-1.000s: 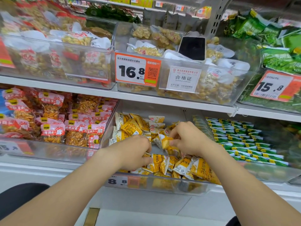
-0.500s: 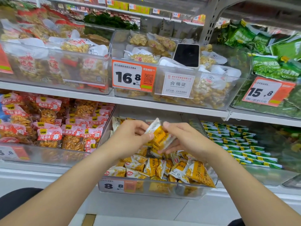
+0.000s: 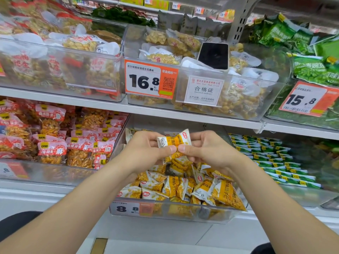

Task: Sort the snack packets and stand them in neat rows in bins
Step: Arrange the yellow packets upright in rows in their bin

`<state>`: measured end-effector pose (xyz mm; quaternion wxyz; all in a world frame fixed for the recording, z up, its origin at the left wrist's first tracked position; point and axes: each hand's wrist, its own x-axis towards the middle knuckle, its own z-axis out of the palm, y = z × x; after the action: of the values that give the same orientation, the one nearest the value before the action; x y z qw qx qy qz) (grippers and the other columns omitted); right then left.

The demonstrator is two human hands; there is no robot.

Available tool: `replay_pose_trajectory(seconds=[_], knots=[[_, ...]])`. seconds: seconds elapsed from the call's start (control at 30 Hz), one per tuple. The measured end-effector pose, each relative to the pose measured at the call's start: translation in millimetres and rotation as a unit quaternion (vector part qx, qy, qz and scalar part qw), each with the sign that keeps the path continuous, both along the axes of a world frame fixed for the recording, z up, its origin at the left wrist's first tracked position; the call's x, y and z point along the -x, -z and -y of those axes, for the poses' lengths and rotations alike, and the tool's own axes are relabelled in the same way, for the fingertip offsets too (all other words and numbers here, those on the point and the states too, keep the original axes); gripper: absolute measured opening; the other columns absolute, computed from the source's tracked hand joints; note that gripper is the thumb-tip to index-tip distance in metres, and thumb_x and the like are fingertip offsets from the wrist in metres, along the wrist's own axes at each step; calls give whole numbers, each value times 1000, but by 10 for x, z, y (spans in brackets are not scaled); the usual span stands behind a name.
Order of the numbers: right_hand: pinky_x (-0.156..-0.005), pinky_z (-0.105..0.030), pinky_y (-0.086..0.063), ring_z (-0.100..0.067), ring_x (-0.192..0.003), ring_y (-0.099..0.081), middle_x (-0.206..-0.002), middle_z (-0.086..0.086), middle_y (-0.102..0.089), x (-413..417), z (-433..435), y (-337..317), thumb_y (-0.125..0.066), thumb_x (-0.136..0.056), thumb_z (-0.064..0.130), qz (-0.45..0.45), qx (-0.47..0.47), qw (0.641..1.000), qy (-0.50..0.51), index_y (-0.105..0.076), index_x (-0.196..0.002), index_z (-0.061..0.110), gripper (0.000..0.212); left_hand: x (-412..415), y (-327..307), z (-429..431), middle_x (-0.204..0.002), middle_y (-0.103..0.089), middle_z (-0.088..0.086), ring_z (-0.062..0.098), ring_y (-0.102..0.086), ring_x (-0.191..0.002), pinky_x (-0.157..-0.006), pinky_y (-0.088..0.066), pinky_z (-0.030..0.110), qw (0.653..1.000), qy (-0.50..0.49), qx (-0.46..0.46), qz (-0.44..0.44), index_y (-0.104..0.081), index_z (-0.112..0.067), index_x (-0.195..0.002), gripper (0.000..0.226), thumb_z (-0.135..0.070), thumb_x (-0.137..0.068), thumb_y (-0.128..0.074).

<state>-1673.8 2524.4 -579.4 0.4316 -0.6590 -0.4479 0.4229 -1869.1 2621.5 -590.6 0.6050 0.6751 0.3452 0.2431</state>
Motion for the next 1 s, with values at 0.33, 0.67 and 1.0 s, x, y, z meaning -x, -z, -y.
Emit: replay_pose_trajectory(seconds=[0.33,0.67,1.0], knots=[[-101,-43,-56,-21,-106,-68,-110,-2,-73,-98,-345,411,-81,-86,32,471,117,874,32,-72,-122,19,40,47,55,-136,-112,-73,-6,14,-69,-97,-75,-52,28,939,-135,-268,-168,-72,-24,-120,34,-33,-89,-81],[-91,-42,-58,-25,-102,-64,-105,0,-67,94,-495,465,-95,-70,47,507,169,842,-67,-64,-121,16,67,87,80,-166,-95,-69,2,19,-49,-73,-70,-47,30,920,-118,-310,-208,-75,-21,-108,13,-25,-96,-74],[-79,-29,-44,-25,-110,-59,-122,-4,-62,93,-717,538,-87,-75,13,535,108,836,-61,-64,-116,25,49,94,129,-170,-99,-72,-2,20,-68,-78,-71,-59,38,917,-108,-322,-211,-72,-29,-106,14,-29,-93,-75]])
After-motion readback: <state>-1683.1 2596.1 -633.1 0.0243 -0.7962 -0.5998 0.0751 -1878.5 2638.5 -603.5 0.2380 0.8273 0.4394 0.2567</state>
